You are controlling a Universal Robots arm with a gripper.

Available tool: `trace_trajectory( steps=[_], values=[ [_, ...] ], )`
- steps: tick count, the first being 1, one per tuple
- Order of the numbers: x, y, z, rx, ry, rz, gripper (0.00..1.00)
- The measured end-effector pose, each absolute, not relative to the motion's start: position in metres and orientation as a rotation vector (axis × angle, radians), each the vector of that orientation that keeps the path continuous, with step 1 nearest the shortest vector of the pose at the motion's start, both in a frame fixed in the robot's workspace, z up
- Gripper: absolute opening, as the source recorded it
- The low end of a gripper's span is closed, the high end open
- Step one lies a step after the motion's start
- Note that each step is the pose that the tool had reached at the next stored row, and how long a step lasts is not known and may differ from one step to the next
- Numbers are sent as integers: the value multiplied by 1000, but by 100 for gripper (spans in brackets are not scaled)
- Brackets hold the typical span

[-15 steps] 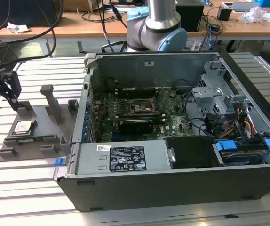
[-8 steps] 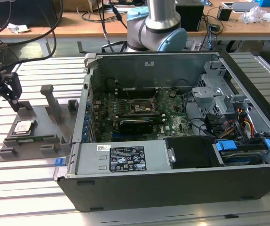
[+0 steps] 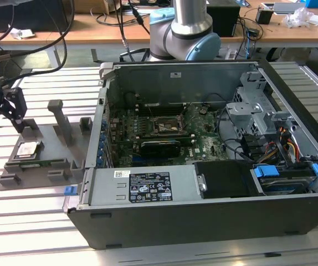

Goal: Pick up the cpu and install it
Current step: 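Pick up the cpu and move it towards the insertion slot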

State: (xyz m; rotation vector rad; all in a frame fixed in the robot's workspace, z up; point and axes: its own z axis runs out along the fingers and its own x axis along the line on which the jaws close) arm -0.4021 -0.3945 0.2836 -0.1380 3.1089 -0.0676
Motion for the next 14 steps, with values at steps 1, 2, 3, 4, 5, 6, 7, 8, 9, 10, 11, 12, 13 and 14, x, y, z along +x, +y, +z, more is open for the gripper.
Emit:
trace_trajectory(
  steps=[1, 2, 3, 4, 5, 6, 7, 8, 9, 10, 11, 12, 13, 14],
  values=[
    [-402, -394, 283, -138, 3109, -68, 66],
    [-402, -394, 283, -138, 3109, -68, 66],
    [-402, -394, 282, -138, 3109, -68, 66],
    [-402, -395, 281, -138, 3109, -68, 66],
    [-402, -394, 280, -138, 3109, -68, 66],
    [-402, -394, 279, -138, 3109, -68, 66],
    [-402, -394, 279, -138, 3109, -68, 66],
    [-402, -394, 278, -138, 3109, -68, 66],
    [-402, -394, 278, -138, 3109, -68, 66],
    [-402, -394, 277, -138, 3109, -68, 66],
    [-402, -394, 276, -138, 3109, -68, 66],
    [-402, -394, 276, -138, 3109, -68, 66],
    [-402, -394, 275, -138, 3109, -68, 66],
    [-402, -394, 274, -138, 3109, -68, 66]
  ],
)
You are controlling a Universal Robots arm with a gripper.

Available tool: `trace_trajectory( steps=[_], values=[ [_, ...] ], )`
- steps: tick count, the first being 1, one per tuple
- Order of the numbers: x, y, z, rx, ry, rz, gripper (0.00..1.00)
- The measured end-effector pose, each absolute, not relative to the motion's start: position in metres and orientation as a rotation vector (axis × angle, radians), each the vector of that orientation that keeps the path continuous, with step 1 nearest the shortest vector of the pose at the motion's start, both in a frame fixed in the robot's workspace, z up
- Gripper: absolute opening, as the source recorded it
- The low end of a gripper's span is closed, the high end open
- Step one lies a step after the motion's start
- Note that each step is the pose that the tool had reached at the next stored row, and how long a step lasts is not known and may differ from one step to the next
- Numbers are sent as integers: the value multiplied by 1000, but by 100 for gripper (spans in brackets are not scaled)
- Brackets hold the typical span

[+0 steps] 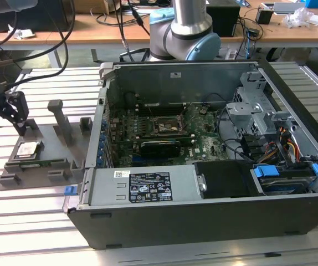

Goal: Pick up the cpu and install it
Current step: 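Pick up the cpu and move it towards the insertion slot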

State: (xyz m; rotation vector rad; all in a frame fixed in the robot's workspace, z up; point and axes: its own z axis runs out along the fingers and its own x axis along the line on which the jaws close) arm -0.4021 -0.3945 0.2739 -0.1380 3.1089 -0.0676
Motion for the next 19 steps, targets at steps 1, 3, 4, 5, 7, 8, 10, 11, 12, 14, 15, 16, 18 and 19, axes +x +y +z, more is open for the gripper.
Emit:
trace_trajectory(
  steps=[1, 3, 4, 5, 7, 8, 10, 11, 12, 14, 15, 16, 18, 19],
  values=[
    [-402, -394, 273, -138, 3109, -68, 66],
    [-402, -395, 271, -138, 3109, -68, 66],
    [-402, -394, 271, -138, 3109, -68, 66],
    [-402, -395, 270, -138, 3109, -68, 66],
    [-402, -394, 269, -138, 3109, -68, 66],
    [-402, -394, 268, -138, 3109, -68, 66],
    [-402, -395, 267, -138, 3109, -68, 66],
    [-402, -395, 266, -138, 3109, -68, 66],
    [-402, -394, 266, -138, 3109, -68, 66],
    [-402, -394, 264, -138, 3109, -68, 66],
    [-402, -395, 264, -138, 3109, -68, 66],
    [-402, -394, 263, -138, 3109, -68, 66],
    [-402, -394, 262, -138, 3109, -68, 66],
    [-402, -394, 261, -138, 3109, -68, 66]
  ],
)
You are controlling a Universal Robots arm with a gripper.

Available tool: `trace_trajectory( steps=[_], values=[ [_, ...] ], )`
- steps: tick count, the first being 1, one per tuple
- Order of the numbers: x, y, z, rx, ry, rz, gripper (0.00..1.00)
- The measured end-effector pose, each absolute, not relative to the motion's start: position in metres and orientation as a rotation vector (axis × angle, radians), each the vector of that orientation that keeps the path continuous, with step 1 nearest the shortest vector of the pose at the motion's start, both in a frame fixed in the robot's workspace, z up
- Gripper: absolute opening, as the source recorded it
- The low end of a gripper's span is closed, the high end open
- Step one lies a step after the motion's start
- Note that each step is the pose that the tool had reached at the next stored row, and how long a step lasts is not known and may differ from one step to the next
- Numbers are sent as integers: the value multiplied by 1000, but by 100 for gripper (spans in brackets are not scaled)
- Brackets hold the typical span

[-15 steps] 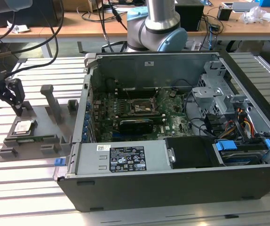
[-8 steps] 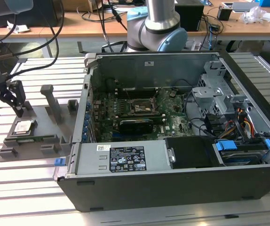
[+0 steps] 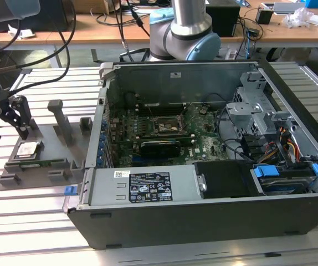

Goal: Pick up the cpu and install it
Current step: 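Pick up the cpu and move it towards the insertion slot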

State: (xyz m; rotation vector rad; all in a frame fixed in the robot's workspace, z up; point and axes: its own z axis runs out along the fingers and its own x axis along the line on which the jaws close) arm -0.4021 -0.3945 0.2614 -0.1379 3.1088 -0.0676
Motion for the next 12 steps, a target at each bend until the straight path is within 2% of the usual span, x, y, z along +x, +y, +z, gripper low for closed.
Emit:
trace_trajectory(
  steps=[12],
  values=[
    [-402, -394, 254, -138, 3109, -68, 66]
  ],
)
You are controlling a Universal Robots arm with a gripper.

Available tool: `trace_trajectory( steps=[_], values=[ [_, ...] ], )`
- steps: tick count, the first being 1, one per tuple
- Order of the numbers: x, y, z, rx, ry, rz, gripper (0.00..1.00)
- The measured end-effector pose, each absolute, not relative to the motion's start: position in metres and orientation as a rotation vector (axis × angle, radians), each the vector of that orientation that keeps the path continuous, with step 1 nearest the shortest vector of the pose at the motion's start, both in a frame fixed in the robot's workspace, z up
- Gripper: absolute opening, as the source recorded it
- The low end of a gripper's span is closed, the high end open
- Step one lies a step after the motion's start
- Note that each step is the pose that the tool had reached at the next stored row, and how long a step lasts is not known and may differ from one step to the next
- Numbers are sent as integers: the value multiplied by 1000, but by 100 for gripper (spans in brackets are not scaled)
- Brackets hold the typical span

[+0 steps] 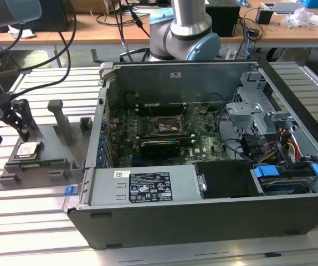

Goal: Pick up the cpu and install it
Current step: 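Pick up the cpu and move it towards the insertion slot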

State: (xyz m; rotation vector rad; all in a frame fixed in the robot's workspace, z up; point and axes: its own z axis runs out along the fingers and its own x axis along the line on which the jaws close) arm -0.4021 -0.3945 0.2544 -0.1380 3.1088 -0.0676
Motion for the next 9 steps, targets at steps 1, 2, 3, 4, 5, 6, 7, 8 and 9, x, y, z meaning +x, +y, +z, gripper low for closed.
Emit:
trace_trajectory(
  steps=[1, 2, 3, 4, 5, 6, 7, 8, 9],
  values=[
    [-402, -394, 254, -138, 3109, -68, 66],
    [-402, -394, 254, -138, 3109, -68, 66],
    [-402, -394, 253, -138, 3109, -68, 66],
    [-402, -395, 253, -138, 3109, -68, 66],
    [-402, -394, 252, -138, 3109, -68, 66],
    [-402, -394, 252, -138, 3109, -68, 66],
    [-402, -394, 251, -138, 3109, -68, 66],
    [-402, -394, 251, -138, 3109, -68, 66],
    [-402, -394, 250, -138, 3109, -68, 66]
  ],
)
